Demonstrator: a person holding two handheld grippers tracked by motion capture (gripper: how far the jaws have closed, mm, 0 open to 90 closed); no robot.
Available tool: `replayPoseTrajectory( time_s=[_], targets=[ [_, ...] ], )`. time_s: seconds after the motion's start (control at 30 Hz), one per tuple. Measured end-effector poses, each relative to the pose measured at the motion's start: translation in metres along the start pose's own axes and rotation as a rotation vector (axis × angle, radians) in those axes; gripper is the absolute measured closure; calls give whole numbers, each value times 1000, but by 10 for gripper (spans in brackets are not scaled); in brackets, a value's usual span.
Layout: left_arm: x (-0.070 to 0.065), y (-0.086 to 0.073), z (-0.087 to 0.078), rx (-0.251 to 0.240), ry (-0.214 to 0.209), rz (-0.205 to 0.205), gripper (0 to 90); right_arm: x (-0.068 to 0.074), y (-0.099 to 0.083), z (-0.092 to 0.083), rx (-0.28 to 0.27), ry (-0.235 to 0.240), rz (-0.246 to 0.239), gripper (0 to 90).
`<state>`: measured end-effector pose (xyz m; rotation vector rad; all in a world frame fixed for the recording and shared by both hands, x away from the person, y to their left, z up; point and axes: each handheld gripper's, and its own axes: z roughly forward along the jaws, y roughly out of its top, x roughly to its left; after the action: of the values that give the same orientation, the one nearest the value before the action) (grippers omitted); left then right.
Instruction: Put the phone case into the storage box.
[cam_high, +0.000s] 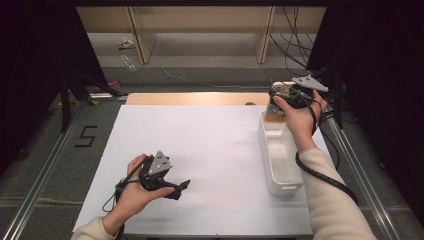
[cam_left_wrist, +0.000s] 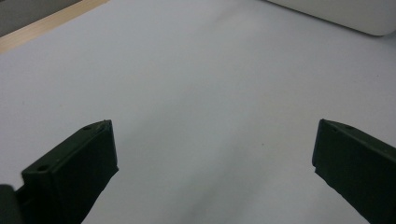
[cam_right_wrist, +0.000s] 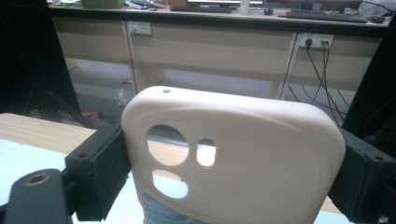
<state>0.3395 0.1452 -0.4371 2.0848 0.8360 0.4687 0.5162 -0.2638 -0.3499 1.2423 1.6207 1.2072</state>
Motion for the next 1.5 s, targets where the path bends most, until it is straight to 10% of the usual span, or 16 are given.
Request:
replayPoseTrajectory(
  time_s=[1.5],
  targets=[
    [0, 0, 1, -1, -1, -1, 0, 2, -10, 17, 43, 10, -26, 129]
  ],
)
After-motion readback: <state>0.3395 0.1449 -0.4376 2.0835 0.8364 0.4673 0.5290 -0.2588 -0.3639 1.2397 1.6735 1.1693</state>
